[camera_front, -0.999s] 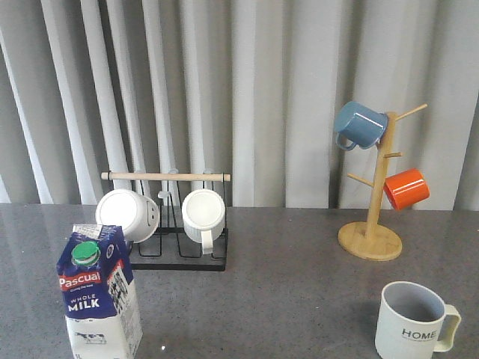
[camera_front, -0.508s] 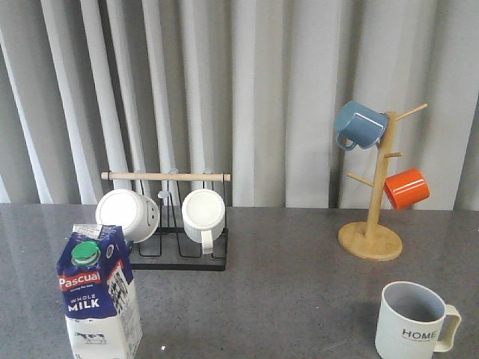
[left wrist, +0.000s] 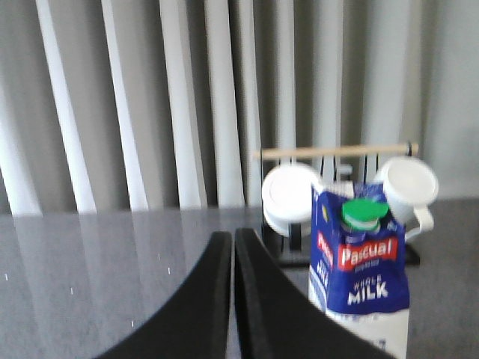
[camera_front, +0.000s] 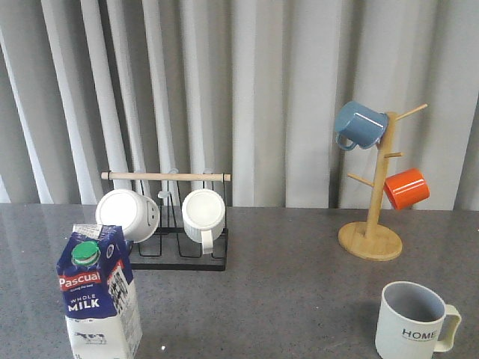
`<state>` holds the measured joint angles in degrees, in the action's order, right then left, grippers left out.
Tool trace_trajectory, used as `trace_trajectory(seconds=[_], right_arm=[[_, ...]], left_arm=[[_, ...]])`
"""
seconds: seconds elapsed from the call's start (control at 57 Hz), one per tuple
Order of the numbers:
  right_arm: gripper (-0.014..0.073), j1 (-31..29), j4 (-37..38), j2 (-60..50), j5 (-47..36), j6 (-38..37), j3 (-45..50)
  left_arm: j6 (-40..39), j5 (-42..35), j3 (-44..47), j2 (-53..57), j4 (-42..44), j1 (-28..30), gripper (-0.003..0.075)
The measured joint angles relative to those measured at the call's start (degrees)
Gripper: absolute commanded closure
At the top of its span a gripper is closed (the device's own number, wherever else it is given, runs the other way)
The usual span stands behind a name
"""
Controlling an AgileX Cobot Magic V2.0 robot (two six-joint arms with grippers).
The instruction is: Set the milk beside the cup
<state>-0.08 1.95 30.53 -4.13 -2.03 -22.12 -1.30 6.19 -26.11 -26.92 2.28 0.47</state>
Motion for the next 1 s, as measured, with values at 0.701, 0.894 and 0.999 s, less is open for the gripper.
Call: trace_trajectory(seconds=[0.701,0.894,0.999], right_arm=[[0.0525,0.00,-5.93,12.60,2.17,2.80,-0.52],[0.0320,0.00,-5.93,12.60,2.30,3.16,-0.52],[0.0162,0.00,-5.93,12.60,2.35,3.16,-0.52]], left_arm=[[-8.70,0.24,-3.01,-14.72,0.00,-0.94,0.0708],[-8.70,0.18,-3.01,-14.72,0.00,-0.94,0.0556],[-8.73,-0.35,-3.01,-14.72,0.00,-0.94,0.0381]])
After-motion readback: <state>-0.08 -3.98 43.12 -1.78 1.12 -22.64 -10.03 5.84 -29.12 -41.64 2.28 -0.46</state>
